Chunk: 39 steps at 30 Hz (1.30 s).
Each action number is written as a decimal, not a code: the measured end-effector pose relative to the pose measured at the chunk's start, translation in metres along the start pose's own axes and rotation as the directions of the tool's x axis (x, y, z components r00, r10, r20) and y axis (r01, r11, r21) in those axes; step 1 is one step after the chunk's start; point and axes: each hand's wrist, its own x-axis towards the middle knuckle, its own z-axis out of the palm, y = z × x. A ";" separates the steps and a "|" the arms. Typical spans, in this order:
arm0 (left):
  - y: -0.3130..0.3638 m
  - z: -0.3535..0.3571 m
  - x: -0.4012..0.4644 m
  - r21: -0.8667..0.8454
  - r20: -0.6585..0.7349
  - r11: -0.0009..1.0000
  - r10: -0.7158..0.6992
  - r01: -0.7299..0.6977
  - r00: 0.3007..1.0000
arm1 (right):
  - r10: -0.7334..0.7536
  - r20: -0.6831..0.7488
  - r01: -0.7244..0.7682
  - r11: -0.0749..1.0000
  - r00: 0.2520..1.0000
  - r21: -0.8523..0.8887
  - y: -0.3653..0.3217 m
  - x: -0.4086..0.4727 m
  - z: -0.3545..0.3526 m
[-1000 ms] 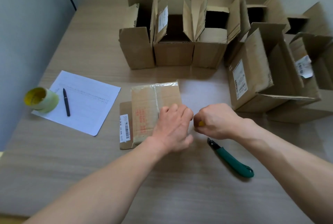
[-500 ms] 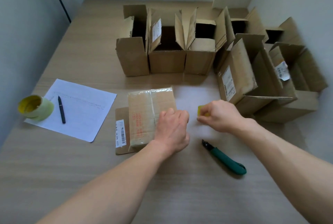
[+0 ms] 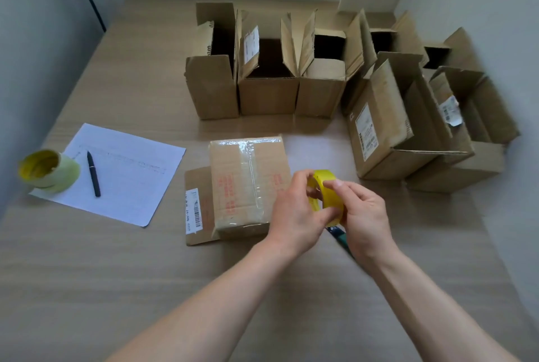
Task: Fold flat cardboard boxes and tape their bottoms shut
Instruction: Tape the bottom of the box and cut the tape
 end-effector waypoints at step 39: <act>0.012 -0.011 -0.009 -0.278 0.051 0.961 0.019 -0.004 0.999 | -0.333 0.096 0.337 0.816 0.938 -0.469 -0.027 -0.016 -0.011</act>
